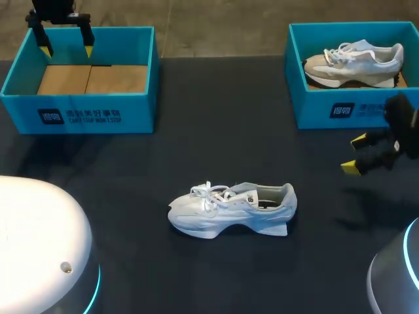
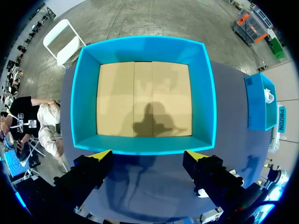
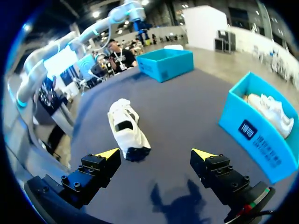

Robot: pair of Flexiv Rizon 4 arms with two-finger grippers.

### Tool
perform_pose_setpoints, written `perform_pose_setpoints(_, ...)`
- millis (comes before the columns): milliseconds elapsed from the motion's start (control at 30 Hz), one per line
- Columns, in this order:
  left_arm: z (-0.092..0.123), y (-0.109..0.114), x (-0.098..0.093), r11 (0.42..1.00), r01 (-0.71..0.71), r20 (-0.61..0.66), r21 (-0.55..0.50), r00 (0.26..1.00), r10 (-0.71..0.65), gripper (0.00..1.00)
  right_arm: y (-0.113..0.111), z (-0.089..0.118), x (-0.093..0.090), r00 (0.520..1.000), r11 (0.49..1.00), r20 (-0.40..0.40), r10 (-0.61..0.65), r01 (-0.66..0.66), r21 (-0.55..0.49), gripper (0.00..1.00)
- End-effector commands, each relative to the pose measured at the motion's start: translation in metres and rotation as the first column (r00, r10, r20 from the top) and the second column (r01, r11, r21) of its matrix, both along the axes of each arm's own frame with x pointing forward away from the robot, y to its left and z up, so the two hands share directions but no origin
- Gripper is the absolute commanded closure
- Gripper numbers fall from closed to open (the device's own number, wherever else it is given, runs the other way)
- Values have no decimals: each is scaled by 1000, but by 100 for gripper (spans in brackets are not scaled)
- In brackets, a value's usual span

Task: Take the shoe out of the shoebox, open the shoe tongue, remove and reinsert the insole, then place the shoe into the shoebox

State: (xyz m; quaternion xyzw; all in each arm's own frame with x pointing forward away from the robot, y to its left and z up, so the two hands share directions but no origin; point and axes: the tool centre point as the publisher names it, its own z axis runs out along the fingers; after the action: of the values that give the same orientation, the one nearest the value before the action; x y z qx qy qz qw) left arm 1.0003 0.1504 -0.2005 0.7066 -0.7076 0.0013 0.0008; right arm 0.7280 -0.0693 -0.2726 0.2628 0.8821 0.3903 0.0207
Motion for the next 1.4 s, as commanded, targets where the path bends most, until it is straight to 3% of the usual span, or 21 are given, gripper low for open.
perform_pose_setpoints(33, 0, 0, 0, 1000, 0, 0, 1, 1000, 0, 0, -6, -11, -10, 967, 992, 251, 35, -64, 109, 0)
perform_pose_setpoints(67, 0, 0, 0, 1000, 0, 0, 1, 1000, 0, 0, -8, -16, -10, 966, 992, 248, 76, -98, 74, 0)
perform_pose_setpoints(567, 0, 0, 0, 1000, 0, 0, 1, 1000, 0, 0, -8, -16, -10, 966, 992, 248, 76, -98, 74, 0)
perform_pose_setpoints(700, 0, 0, 0, 1000, 0, 0, 1, 1000, 0, 0, -6, -40, -21, 906, 953, 358, 225, -282, 114, 0)
perform_pose_setpoints(900, 0, 0, 0, 1000, 0, 0, 1, 1000, 0, 0, -12, -66, -30, 867, 916, 408, 287, -373, 147, 0)
perform_pose_setpoints(1067, 0, 0, 0, 1000, 0, 0, 1, 1000, 0, 0, -11, -74, -36, 829, 897, 465, 311, -417, 144, 0)
perform_pose_setpoints(1400, 0, 0, 0, 1000, 0, 0, 1, 1000, 0, 0, -7, -82, -39, 844, 904, 444, 300, -400, 151, 0)
